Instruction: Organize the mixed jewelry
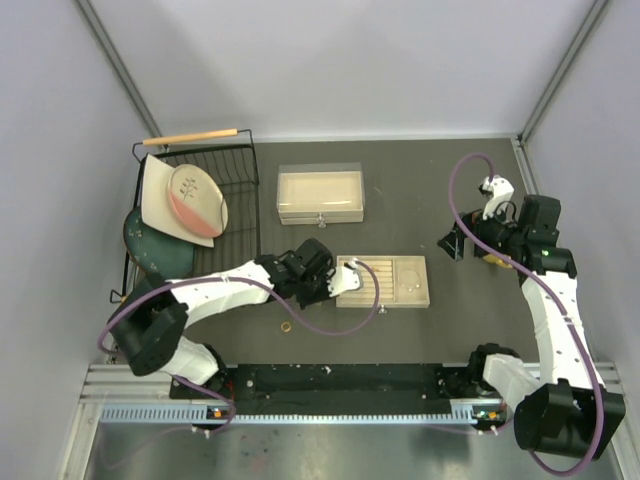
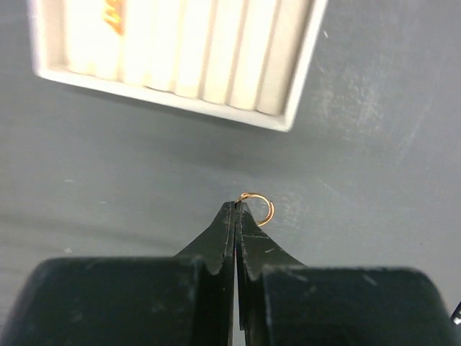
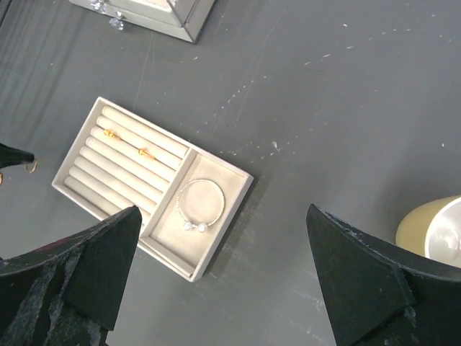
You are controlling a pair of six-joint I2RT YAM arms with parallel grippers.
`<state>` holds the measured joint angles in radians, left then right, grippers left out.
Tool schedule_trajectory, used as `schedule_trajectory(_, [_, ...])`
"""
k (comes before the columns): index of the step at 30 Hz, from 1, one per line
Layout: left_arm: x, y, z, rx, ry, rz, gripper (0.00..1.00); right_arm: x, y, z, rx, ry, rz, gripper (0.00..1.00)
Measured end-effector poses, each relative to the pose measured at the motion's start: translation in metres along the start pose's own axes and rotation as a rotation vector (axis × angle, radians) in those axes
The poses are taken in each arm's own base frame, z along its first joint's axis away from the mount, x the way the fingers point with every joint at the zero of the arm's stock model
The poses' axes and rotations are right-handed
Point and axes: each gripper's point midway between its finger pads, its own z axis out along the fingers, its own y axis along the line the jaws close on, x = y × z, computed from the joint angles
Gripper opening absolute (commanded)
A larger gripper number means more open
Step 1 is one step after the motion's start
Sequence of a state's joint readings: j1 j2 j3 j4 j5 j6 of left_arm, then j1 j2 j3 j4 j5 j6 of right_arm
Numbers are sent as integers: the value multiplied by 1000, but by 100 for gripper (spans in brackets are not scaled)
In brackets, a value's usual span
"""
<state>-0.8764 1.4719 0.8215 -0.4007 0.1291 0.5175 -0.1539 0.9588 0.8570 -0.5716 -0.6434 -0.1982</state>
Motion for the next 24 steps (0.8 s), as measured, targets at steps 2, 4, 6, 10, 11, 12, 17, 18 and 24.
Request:
schedule_trajectory(2, [-12,9,-9,-32,-36,-6,0,0,2,0,-10,-2,2,99])
schedule_trajectory(4, [-27,18,-22,-68,-86,-15,0,-1,5,0,-25,-5,8,99])
schedule_trajectory(6, [-40,26,-34,-97,-129,-20,0,-2,9,0,-50,-11,9,99])
schedule_trajectory(10, [-62,39,-58,-148,-208,-39,0,-8,24,-2,-126,-29,15,99])
schedule_trajectory(11, [-66,42,-63,-159,-226,-46,0,-12,28,-4,-148,-38,12,99])
schedule_trajectory(12, [-71,44,-68,-169,-244,-52,0,-17,34,-6,-171,-49,6,99])
schedule_trajectory(17, [-102,58,-93,-218,-341,-97,0,-44,72,-10,-304,-97,-71,99])
schedule_trajectory(18, [-107,60,-96,-227,-358,-105,0,-47,83,-9,-343,-103,-85,99])
schedule_trajectory(24, [-148,88,-130,-332,-501,-222,0,-53,131,9,-519,-73,-105,96])
